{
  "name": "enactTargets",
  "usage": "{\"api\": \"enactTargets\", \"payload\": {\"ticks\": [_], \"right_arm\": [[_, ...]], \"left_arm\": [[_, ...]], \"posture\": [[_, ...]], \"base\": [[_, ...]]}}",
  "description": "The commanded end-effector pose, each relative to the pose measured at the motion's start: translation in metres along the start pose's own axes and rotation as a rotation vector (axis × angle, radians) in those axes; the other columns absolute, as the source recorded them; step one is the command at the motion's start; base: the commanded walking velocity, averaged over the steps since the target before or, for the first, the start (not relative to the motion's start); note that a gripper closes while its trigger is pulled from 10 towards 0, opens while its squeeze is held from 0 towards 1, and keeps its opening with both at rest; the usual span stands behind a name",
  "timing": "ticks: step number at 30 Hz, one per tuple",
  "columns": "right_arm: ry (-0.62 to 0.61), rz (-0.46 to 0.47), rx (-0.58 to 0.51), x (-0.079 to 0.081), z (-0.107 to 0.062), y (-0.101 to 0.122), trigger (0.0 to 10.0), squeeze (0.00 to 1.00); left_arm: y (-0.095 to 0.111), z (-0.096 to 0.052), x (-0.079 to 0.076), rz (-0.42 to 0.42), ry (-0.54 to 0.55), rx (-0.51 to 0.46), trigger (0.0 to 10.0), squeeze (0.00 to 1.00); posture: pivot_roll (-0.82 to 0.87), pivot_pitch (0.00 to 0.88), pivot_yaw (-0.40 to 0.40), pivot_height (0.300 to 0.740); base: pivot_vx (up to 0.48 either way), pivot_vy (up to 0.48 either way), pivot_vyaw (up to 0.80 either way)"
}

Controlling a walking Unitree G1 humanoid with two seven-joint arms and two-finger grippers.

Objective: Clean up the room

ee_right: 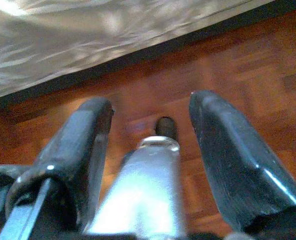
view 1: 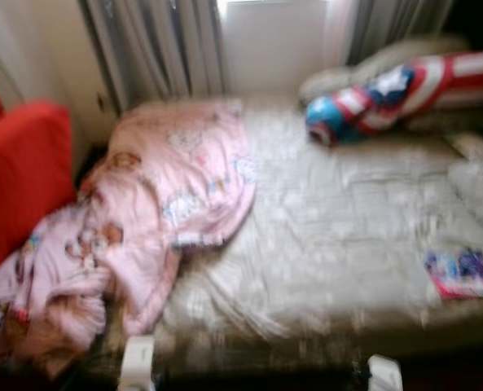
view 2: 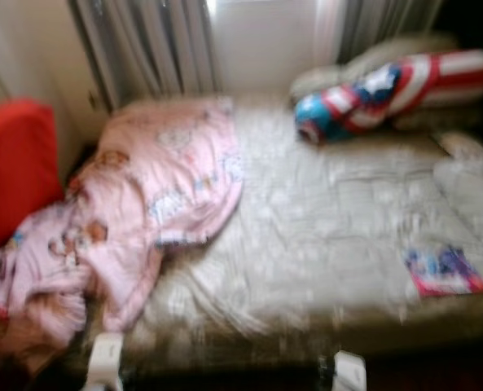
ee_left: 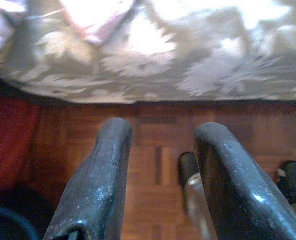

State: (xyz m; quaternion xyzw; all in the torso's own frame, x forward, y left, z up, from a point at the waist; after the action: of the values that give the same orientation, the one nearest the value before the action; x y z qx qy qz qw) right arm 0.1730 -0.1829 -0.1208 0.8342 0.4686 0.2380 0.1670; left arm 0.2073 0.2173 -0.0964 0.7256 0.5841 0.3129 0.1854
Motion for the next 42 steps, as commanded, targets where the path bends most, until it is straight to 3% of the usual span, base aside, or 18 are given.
{"api": "enactTargets", "payload": {"ticks": [1, 17, 38, 42], "right_arm": [[-0.026, -0.001, -0.007, -0.011, -0.001, 0.004, 10.0, 0.00], [-0.039, 0.002, -0.008, -0.023, -0.003, 0.006, 10.0, 0.00], [-0.031, -0.004, -0.004, -0.019, -0.003, 0.003, 10.0, 0.00], [-0.023, -0.006, -0.007, -0.012, -0.001, 0.003, 10.0, 0.00]], "left_arm": [[0.002, 0.000, -0.004, 0.003, -0.008, -0.007, 10.0, 0.00], [0.004, 0.001, -0.002, 0.001, -0.004, -0.011, 10.0, 0.00], [0.003, 0.001, -0.002, -0.008, 0.001, -0.008, 10.0, 0.00], [0.003, 0.001, -0.002, -0.009, 0.002, -0.007, 10.0, 0.00]], "posture": [[0.00, 0.000, 0.047, 0.740], [0.01, 0.000, 0.045, 0.740], [0.01, 0.000, 0.038, 0.740], [0.02, 0.000, 0.038, 0.740]], "base": [[0.000, 0.296, 0.00], [0.000, 0.297, 0.00], [0.000, 0.295, 0.00], [0.000, 0.295, 0.00]]}}
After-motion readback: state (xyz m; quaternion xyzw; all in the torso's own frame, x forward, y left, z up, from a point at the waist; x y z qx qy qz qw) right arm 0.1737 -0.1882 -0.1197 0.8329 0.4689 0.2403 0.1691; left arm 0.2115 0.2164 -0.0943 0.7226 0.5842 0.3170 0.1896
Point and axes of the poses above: a point about 5 cm out from each wrist's last joint towards the gripper, its own z axis pointing out of the wrist towards the gripper, its own y axis along the axis of the wrist's last joint, x = y × z, the point moved 3 cm from there along z, pointing out of the wrist towards the gripper, and after that the axes turned 15 degrees about z, right-handed, at the moved point
